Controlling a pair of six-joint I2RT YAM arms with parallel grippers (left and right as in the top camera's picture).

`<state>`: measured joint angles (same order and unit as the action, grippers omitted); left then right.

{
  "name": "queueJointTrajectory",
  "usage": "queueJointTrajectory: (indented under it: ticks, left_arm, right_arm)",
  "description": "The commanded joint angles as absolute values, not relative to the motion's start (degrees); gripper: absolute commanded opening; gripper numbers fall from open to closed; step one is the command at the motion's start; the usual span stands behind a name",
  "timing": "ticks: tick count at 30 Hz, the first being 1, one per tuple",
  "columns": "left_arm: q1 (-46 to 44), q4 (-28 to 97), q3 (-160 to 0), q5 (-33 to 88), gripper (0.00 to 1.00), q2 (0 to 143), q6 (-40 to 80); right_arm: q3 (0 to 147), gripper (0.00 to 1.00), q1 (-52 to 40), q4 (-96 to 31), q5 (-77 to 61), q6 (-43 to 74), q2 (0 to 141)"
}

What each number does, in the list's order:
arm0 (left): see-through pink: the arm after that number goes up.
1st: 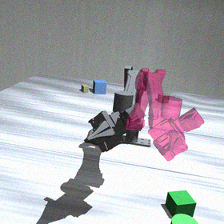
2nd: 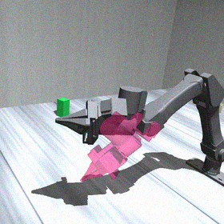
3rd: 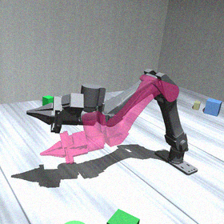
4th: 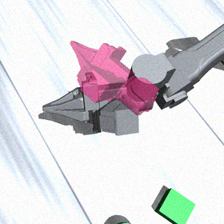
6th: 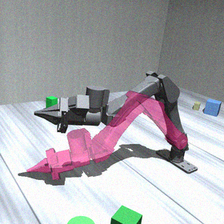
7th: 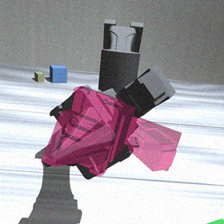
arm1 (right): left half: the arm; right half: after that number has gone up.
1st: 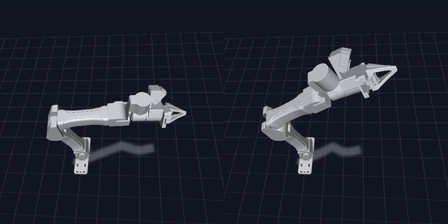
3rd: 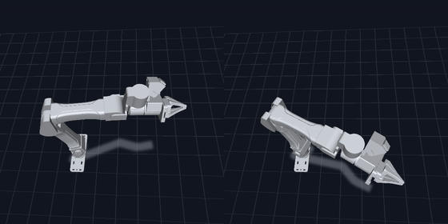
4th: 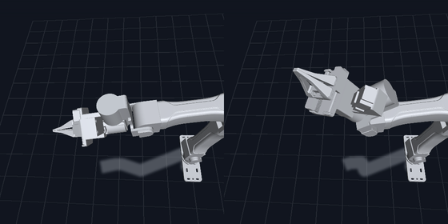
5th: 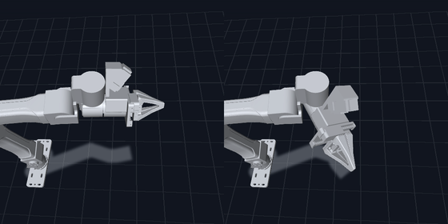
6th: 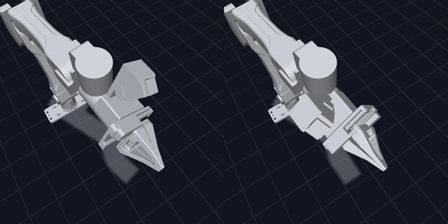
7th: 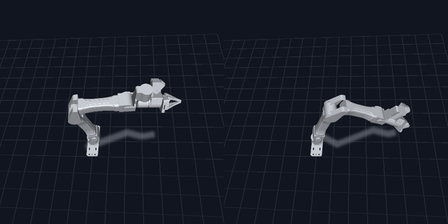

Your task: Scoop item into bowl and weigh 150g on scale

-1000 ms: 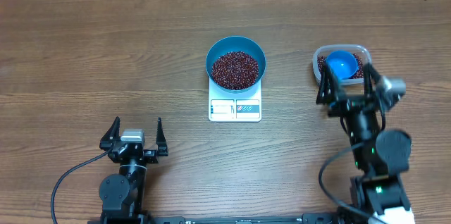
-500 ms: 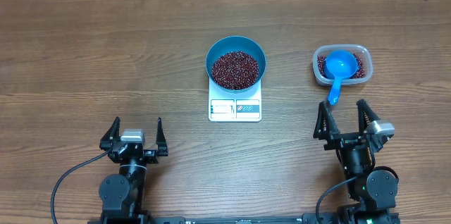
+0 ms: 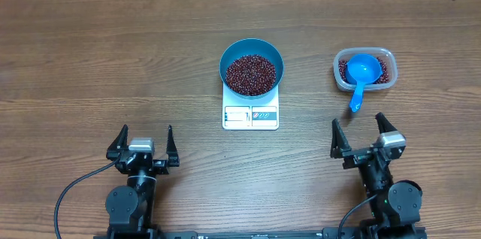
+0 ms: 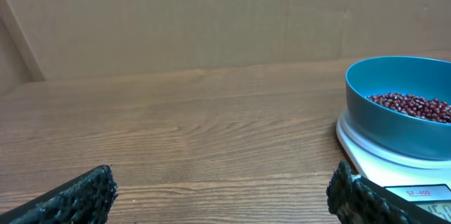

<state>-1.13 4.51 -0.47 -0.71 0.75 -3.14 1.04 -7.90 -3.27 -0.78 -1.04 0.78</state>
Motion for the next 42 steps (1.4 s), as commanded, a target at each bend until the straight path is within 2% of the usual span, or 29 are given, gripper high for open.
queueJointTrajectory:
  ticks: [1, 9, 42]
  left_arm:
    - [-1.30, 4.45, -0.27, -1.02, 1.00, 0.25, -3.86]
    - [-1.30, 4.45, -0.27, -1.02, 1.00, 0.25, -3.84]
    - [-1.30, 4.45, -0.27, -1.02, 1.00, 0.25, -3.86]
  right_arm:
    - [0.45, 1.00, -7.70, -4.54, -1.65, -4.80, 0.16]
    - [0.45, 1.00, -7.70, -4.64, -3.11, -11.05, 0.16]
    - [0.45, 1.00, -5.91, -4.84, -0.08, -6.87, 0.14]
